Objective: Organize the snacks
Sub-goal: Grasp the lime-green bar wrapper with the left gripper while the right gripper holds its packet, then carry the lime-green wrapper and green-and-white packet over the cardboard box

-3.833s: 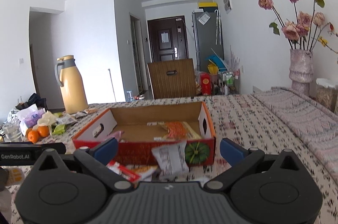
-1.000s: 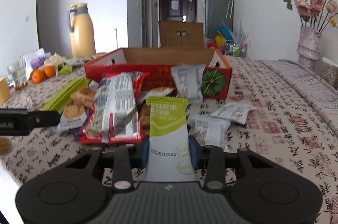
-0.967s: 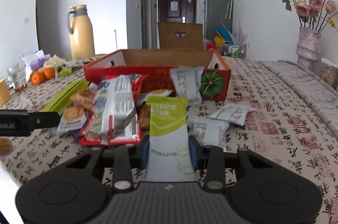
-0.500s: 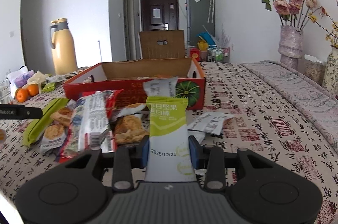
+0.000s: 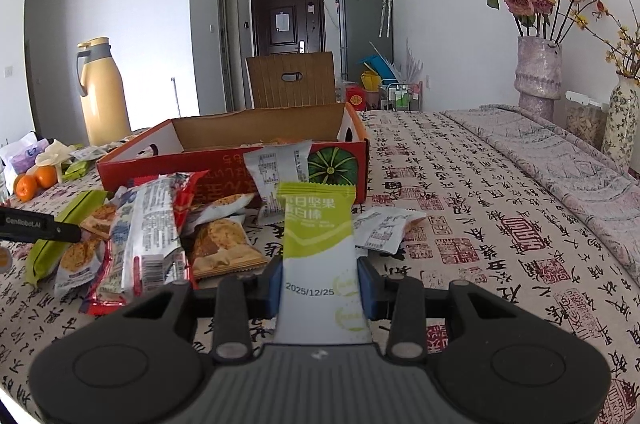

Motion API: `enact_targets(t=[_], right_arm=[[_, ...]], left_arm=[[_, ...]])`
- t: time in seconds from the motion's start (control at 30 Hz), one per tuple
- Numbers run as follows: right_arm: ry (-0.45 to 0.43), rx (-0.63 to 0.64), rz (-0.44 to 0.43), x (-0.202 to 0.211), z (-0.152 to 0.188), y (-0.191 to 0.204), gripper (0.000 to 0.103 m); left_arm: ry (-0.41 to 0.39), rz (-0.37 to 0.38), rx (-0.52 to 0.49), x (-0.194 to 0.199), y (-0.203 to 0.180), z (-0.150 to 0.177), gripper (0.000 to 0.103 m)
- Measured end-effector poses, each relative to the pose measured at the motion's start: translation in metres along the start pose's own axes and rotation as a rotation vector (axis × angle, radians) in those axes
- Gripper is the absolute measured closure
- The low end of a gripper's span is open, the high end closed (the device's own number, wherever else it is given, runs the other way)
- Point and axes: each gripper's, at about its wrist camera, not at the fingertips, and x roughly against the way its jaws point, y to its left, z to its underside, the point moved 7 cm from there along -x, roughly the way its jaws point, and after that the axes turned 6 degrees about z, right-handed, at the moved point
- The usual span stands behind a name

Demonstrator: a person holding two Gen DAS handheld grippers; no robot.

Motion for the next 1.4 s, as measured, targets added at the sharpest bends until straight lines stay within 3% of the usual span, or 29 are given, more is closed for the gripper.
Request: enact_targets(t=[0.17, 0.73, 1.4], right_arm=[[0.002, -0.003, -0.004, 0.000, 0.001, 0.001, 0.066], [-0.035, -0.006, -0.014, 0.006, -0.009, 0.001, 0.066], [-0.213, 0.015, -0.066, -0.013, -0.099, 0.021, 0.066]], left_arm=[[-0.007, 0.004, -0.004, 0.003, -0.001, 0.002, 0.065], [-0.112, 0.012, -0.024, 0.037, -0.021, -0.022, 0.066], [-0.230, 0.083, -0.109, 0.036, -0.086, -0.093, 0.066]])
